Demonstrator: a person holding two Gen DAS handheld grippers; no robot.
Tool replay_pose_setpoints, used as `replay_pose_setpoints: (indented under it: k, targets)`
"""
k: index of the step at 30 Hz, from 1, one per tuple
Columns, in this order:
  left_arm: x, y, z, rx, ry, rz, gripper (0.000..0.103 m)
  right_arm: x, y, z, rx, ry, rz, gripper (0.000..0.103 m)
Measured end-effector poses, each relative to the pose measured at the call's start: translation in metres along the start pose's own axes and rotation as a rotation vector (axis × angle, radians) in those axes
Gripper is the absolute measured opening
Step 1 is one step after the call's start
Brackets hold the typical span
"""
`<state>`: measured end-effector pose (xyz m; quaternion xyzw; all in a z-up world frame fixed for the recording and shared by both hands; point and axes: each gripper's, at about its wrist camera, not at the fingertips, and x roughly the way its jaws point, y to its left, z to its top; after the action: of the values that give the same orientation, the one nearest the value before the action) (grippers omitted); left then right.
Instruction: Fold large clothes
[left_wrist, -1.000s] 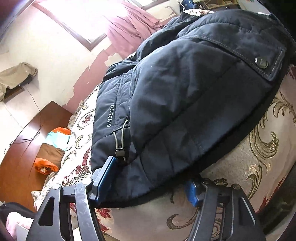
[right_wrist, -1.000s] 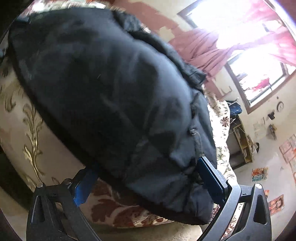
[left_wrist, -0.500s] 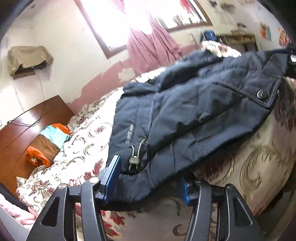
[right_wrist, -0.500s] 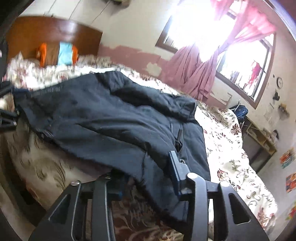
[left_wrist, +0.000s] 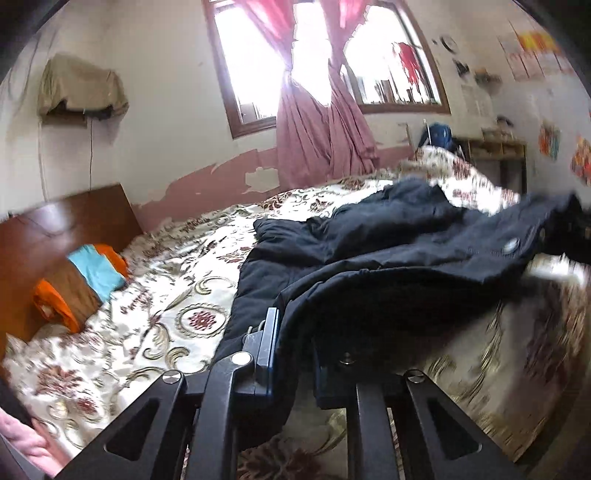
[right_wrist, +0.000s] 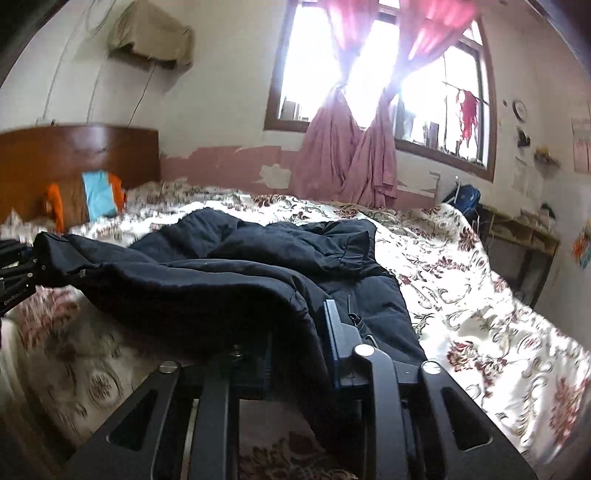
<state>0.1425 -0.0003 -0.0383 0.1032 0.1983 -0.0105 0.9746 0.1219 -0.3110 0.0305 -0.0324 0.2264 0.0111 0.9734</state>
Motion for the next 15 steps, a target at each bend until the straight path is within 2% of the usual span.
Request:
replay_pose_setpoints:
  k: [4,15]
  targets:
    - [0.005,0.013,0.016,-0.111,0.006,-0.060,0.011,0.003,-0.008,0.001,0.067,-0.008,0.028,0.013]
    - [-0.013,0.022,0.016,-0.227,-0.046,-0.151,0.008,-0.003,-0.020,-0.008,0.147,-0.052,0.068,0.009]
